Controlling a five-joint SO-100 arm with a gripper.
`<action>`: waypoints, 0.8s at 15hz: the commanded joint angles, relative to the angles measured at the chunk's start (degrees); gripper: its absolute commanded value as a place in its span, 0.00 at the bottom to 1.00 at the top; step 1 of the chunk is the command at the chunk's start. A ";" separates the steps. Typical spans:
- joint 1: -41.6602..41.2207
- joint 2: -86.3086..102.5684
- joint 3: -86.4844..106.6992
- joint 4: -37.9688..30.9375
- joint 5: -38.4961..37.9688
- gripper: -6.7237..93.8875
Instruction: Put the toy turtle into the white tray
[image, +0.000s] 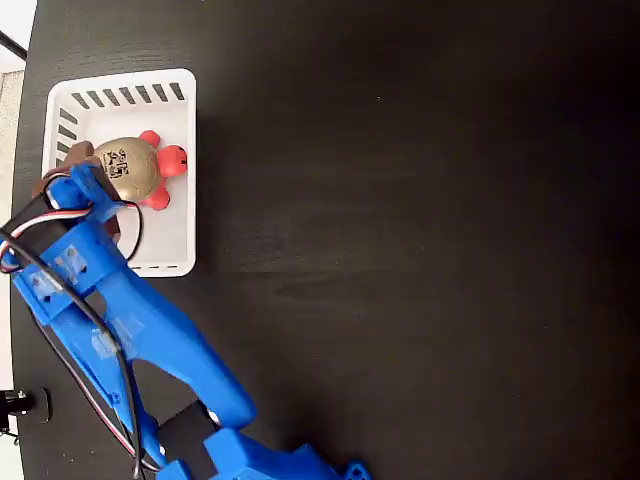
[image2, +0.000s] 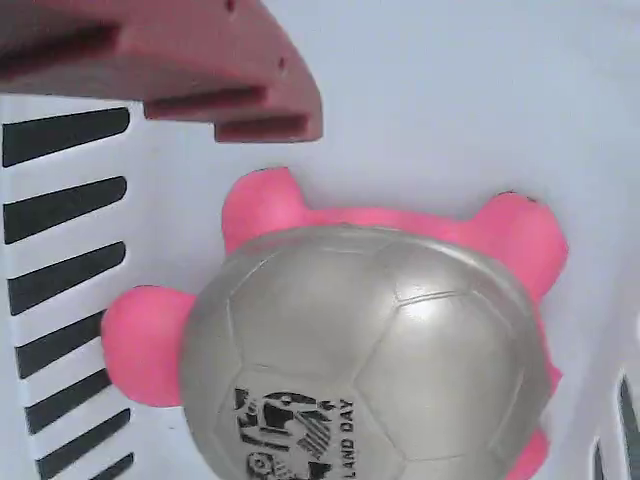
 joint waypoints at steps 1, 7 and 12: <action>-0.79 3.34 -4.22 1.14 0.53 0.34; 1.93 14.41 -3.60 1.23 -0.26 0.07; 9.67 38.94 8.26 -1.49 -4.66 0.07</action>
